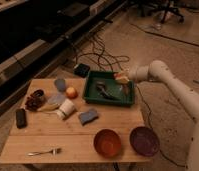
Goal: Place pepper in tray
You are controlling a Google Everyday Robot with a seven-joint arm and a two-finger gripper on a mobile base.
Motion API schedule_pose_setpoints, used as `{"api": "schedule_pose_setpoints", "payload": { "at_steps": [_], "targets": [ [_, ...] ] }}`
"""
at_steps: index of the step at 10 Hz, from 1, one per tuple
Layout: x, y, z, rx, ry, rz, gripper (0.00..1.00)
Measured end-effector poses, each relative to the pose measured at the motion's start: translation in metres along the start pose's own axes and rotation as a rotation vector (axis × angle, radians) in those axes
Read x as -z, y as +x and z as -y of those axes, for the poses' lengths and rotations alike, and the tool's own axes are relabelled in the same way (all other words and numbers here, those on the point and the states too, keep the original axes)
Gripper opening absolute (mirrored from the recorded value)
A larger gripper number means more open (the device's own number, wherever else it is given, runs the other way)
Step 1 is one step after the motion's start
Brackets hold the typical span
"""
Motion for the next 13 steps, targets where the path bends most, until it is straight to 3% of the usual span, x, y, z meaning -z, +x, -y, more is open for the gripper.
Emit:
{"api": "schedule_pose_setpoints", "payload": {
  "at_steps": [11,13],
  "targets": [
    [0.0005,0.0011,0.0001,-0.002,0.000,-0.001,0.30],
    [0.0004,0.0011,0.0001,-0.002,0.000,-0.001,0.13]
  ]
}}
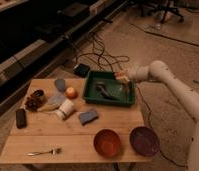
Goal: Place pepper in tray
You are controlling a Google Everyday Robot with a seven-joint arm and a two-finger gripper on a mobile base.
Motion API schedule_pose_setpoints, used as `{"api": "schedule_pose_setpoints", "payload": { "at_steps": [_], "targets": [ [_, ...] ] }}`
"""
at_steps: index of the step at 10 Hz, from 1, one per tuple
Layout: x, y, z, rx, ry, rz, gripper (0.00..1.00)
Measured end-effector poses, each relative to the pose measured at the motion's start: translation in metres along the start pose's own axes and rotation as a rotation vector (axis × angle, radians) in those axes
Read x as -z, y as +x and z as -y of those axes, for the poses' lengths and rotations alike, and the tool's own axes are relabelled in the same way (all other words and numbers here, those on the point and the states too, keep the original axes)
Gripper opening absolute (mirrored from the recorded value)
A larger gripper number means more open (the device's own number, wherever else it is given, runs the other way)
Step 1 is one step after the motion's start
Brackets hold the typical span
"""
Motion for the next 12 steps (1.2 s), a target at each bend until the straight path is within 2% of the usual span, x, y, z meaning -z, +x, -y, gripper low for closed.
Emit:
{"api": "schedule_pose_setpoints", "payload": {
  "at_steps": [1,2,3,5,9,10,12],
  "targets": [
    [-0.0001,-0.0003,-0.0001,0.000,0.000,0.000,0.04],
    [-0.0002,-0.0001,-0.0001,0.000,0.000,0.000,0.01],
    [-0.0001,-0.0002,-0.0001,0.000,0.000,0.000,0.02],
    [-0.0002,-0.0001,-0.0001,0.000,0.000,0.000,0.17],
    [-0.0001,-0.0002,-0.0001,0.000,0.000,0.000,0.58],
    [-0.0001,-0.0002,-0.0001,0.000,0.000,0.000,0.63],
    [-0.0001,-0.0002,-0.0001,0.000,0.000,0.000,0.55]
  ]
}}
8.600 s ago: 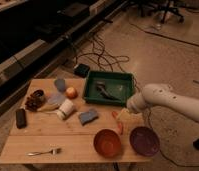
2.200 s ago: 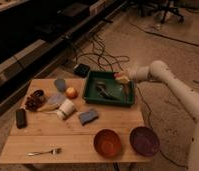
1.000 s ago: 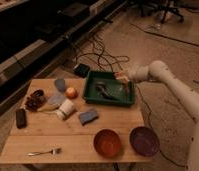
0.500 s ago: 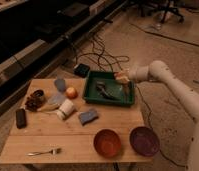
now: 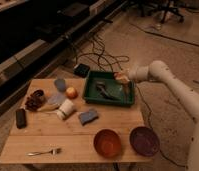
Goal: Place pepper in tray
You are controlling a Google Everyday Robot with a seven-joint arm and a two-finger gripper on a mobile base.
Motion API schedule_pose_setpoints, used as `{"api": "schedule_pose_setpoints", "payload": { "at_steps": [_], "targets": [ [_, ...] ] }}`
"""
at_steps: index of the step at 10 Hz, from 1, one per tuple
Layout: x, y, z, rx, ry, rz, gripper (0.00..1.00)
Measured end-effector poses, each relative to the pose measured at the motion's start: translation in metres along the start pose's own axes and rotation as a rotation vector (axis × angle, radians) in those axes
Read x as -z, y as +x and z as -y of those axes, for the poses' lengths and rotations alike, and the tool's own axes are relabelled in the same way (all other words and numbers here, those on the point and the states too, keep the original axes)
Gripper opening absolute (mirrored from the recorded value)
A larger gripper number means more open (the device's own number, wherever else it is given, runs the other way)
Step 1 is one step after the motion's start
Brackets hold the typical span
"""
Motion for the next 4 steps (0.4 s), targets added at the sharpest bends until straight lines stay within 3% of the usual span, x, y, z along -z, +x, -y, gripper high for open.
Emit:
{"api": "schedule_pose_setpoints", "payload": {
  "at_steps": [2,3,4],
  "targets": [
    [0.0000,0.0000,0.0000,0.000,0.000,0.000,0.50],
    [0.0000,0.0000,0.0000,0.000,0.000,0.000,0.53],
    [0.0000,0.0000,0.0000,0.000,0.000,0.000,0.65]
  ]
}}
